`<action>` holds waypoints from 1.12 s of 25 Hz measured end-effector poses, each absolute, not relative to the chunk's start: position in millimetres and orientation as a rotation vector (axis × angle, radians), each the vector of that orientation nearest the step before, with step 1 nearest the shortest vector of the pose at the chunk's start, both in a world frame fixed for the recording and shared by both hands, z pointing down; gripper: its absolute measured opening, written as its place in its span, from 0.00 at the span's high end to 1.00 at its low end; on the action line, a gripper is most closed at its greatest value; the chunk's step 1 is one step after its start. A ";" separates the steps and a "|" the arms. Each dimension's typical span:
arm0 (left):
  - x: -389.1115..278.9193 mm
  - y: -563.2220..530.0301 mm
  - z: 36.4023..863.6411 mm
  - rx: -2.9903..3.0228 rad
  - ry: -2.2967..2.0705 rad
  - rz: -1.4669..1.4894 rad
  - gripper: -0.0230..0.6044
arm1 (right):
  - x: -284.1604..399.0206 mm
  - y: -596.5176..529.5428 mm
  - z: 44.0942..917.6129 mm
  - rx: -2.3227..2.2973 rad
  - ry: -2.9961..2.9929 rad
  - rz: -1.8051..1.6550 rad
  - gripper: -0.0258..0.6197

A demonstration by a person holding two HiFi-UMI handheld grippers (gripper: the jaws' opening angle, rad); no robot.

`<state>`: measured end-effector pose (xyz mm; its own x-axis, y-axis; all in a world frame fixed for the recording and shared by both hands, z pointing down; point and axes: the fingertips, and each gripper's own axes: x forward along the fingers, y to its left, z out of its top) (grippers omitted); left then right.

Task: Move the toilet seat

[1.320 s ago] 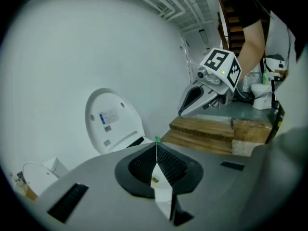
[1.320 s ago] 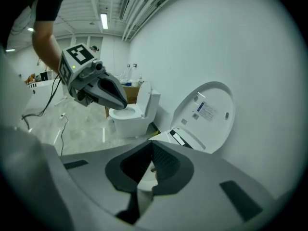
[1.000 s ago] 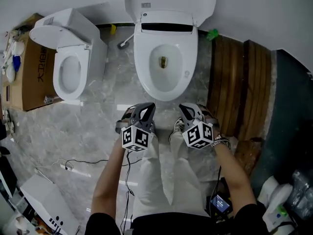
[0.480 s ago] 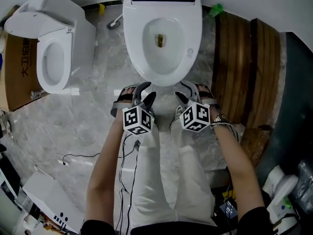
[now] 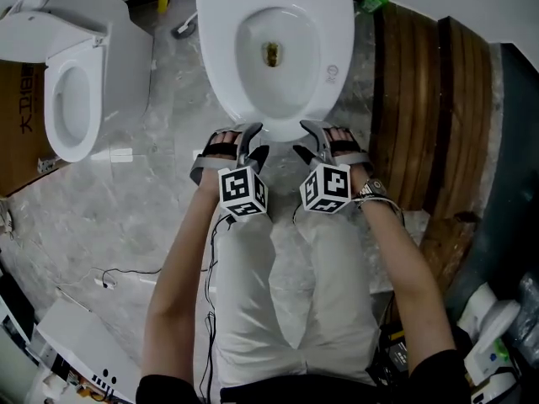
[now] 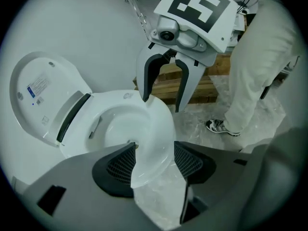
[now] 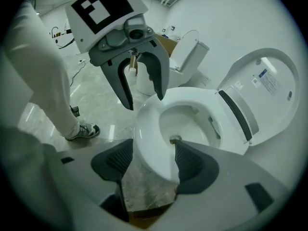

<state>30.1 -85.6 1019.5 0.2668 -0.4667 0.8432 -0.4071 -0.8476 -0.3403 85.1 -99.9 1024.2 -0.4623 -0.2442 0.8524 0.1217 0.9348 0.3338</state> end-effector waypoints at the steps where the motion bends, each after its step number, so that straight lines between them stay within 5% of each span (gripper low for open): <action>1: 30.3 -86.8 1023.2 -2.447 0.844 -1.664 0.58 | 85.0 -99.5 1029.3 0.080 -2.002 -0.443 0.55; 16: 40.5 -93.9 1054.4 -2.206 0.687 -1.694 0.56 | 78.9 -108.9 1072.2 0.013 -1.802 -0.820 0.52; 28: 37.8 -94.0 1030.7 -2.232 0.664 -1.744 0.54 | 76.7 -107.5 1047.1 0.010 -1.832 -0.692 0.52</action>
<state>37.8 -94.0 1030.7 0.1881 -0.4832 0.8551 -0.2074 -0.8705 -0.4463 76.7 -107.5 1047.1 -0.3782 -0.3338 0.8635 0.3201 0.8280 0.4603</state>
